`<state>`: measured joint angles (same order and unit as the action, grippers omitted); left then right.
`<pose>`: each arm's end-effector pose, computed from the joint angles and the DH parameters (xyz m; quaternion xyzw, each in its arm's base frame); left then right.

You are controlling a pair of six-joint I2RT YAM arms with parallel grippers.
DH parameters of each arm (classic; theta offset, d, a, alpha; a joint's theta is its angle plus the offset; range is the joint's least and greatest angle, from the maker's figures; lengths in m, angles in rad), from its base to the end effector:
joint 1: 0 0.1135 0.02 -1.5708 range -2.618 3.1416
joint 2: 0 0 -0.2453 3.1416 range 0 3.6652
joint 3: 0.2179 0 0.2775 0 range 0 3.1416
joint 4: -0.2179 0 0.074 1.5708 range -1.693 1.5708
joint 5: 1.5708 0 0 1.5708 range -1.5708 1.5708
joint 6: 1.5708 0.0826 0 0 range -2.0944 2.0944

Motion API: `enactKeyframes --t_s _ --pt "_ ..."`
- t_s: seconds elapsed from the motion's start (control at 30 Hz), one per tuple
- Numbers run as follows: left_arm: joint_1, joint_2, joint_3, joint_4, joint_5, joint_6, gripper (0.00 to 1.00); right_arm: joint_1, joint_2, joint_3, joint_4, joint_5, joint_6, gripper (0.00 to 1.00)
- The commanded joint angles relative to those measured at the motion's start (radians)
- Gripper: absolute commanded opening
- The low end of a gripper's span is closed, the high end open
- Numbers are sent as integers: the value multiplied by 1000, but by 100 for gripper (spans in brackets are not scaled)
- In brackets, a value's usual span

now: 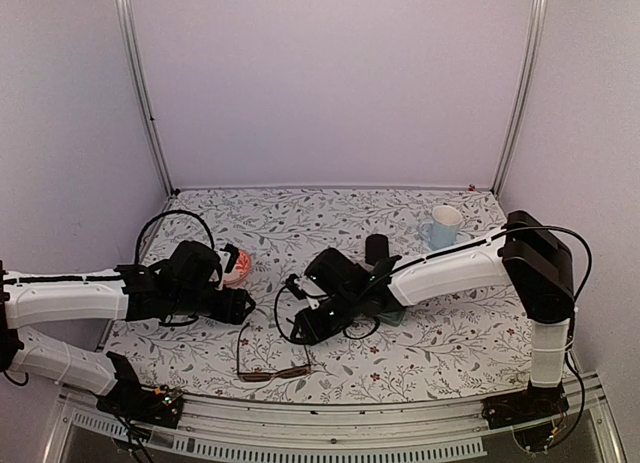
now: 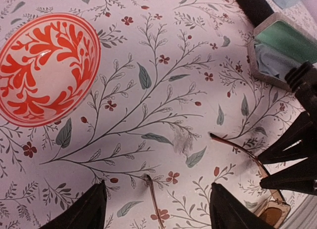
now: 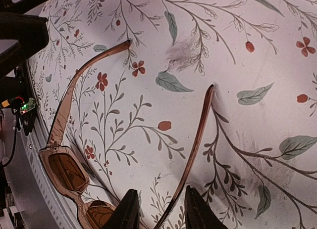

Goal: Organize the sunglasses
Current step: Pick up the sunglasses from the center of the board.

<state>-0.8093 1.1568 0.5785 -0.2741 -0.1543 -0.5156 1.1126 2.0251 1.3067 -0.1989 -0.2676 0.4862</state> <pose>0.2047 -0.1964 0.1231 0.1098 0.9273 -0.1587 0.3207 0.1859 0.4263 0.0788 -0.3299 0.8798 0.3161 0.1312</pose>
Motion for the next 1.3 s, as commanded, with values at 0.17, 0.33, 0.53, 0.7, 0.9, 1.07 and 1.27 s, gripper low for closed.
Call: enactKeyframes --t_s 0.17,0.33,0.53,0.7,0.9,1.07,1.27 --pt "-1 -5 -2 23 -4 30 73 13 46 72 -104 64 21 23" --pt "-2 -6 -3 24 -4 34 73 12 53 81 -123 76 24 21" --pt "-1 -6 -10 44 3 37 73 14 60 85 -137 77 29 15" --pt "-1 1 -2 52 8 44 73 14 46 85 -155 108 32 11" --pt "-2 1 21 58 16 53 75 15 15 85 -189 159 32 5" --pt "-1 -11 55 69 31 69 77 9 -25 76 -221 210 27 0" --pt "-2 -22 83 125 71 72 77 -10 -135 19 -227 291 28 0"
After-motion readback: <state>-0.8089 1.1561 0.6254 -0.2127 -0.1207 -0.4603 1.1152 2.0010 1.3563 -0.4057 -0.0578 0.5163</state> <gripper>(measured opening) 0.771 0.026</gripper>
